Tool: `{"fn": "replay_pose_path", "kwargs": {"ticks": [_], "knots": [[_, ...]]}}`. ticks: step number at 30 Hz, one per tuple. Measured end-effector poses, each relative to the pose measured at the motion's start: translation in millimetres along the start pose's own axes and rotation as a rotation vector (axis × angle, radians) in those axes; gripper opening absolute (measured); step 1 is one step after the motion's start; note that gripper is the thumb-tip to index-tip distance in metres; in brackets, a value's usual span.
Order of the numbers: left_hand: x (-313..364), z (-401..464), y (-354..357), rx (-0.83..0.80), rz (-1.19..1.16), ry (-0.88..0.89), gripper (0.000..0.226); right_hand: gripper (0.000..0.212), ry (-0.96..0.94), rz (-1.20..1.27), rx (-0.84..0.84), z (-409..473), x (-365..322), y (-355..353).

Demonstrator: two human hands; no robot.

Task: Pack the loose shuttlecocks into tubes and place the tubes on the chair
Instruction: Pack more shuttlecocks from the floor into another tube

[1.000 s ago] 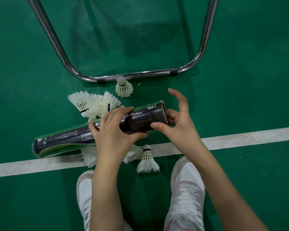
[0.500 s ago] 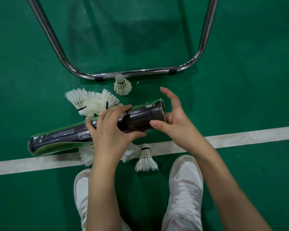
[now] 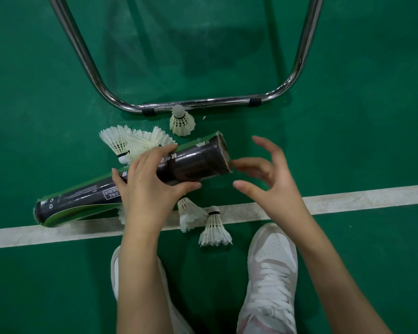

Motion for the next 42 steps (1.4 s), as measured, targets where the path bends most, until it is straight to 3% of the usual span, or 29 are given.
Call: {"fn": "replay_pose_path", "kwargs": {"ticks": [2,7,11,14,20,26,32,42], "knots": [[-5,0,-3,0.006,0.017,-0.004,0.071,0.073,0.070,-0.045,-0.009,-9,20,-1],[-6,-5,5,0.000,0.018,0.015,0.070,0.083,0.278,-0.229,-0.275,-26,79,39],[-5,-7,7,0.002,0.020,0.019,0.069,0.095,0.298,-0.273,-0.408,-39,98,70],[-5,-6,6,0.001,0.024,0.021,0.069,0.091,0.247,-0.355,-0.434,-40,100,77],[-5,-4,6,-0.006,0.018,0.012,0.069,0.068,0.197,-0.413,-0.284,-17,94,54],[-5,-4,7,-0.005,0.021,0.020,0.069,0.019,0.061,-0.374,-0.105,13,78,24],[-6,-3,8,-0.008,0.022,0.022,0.069,0.020,-0.017,-0.341,0.058,41,64,-12],[-9,-2,10,-0.005,0.054,0.017,0.070,0.016,0.064,-0.252,0.241,55,65,-51]]}}
Point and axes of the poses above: each hand's wrist, its own z-axis towards the middle knuckle, its own y-axis out of the palm, x = y × z, the point moved 10 cm from there along z, towards the middle knuckle, and after that the axes turned 5 degrees about -z, right-handed, at the moved point
